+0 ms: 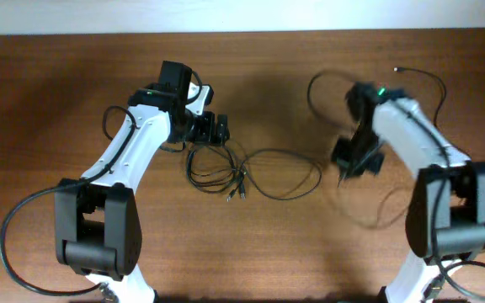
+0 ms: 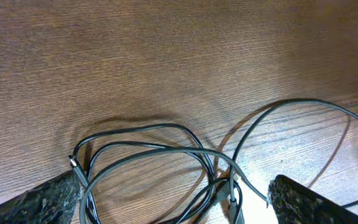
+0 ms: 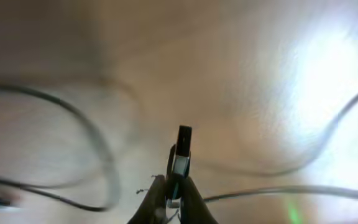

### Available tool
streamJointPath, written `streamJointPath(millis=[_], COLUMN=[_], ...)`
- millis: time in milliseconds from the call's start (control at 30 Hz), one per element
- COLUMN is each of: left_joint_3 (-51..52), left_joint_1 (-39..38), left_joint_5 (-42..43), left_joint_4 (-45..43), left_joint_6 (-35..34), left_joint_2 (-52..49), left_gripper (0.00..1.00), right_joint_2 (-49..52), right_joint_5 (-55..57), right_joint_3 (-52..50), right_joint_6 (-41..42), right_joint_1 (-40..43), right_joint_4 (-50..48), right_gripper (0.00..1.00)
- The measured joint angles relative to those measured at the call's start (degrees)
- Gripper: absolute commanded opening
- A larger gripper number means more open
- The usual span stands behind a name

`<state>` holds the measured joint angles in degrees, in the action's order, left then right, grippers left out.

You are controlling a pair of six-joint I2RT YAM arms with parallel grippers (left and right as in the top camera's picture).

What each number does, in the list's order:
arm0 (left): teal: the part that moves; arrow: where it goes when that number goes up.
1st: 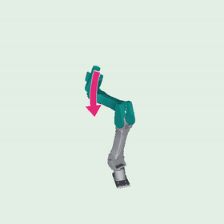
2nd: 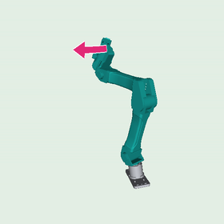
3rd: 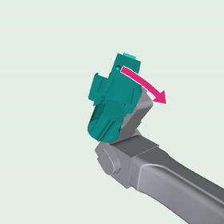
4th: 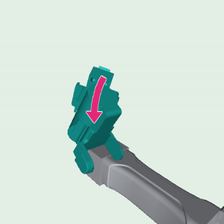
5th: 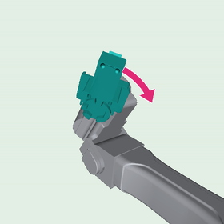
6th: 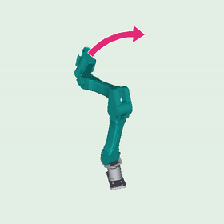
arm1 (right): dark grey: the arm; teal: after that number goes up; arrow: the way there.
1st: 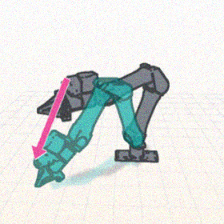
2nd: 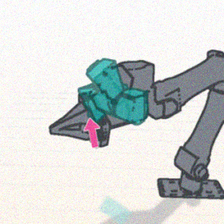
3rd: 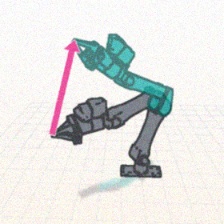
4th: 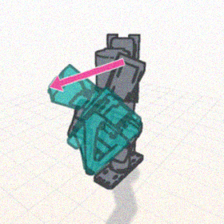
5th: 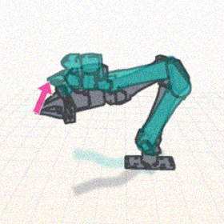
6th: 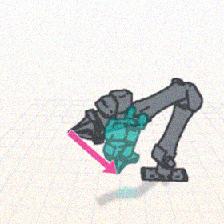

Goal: Untangle cables
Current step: 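Carry the cable end to the upper right with the right gripper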

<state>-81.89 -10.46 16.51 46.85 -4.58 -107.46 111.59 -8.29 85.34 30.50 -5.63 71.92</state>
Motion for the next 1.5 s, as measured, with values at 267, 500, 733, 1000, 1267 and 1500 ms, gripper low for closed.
streamJointPath(millis=[267, 500, 733, 1000, 1267, 1500], left_joint_3=[0.0, 0.0, 0.0, 0.0, 0.0, 0.0], left_joint_1=[0.0, 0.0, 0.0, 0.0, 0.0, 0.0], left_joint_5=[0.0, 0.0, 0.0, 0.0, 0.0, 0.0], left_joint_4=[0.0, 0.0, 0.0, 0.0, 0.0, 0.0], left_joint_6=[0.0, 0.0, 0.0, 0.0, 0.0, 0.0], left_joint_2=[0.0, 0.0, 0.0, 0.0, 0.0, 0.0], left_gripper=[0.99, 0.99, 0.99, 0.99, 0.99, 0.99], right_joint_2=[-0.4, 1.6, 3.9, 4.2, 4.4, 4.4], right_joint_5=[1.0, 1.0, 4.0, 10.7, 10.2, -1.0], right_joint_3=[39.8, 38.9, 21.7, 3.8, 2.9, 11.3], right_joint_6=[-13.7, -11.7, -9.5, -8.1, -7.6, -23.1], right_joint_1=[11.3, 27.1, 37.9, 42.4, 42.4, 36.8], right_joint_4=[0.5, -2.7, -3.2, -10.1, -7.2, -18.0], right_gripper=[0.04, 0.04, 0.04, 0.59, 0.94, 0.50])
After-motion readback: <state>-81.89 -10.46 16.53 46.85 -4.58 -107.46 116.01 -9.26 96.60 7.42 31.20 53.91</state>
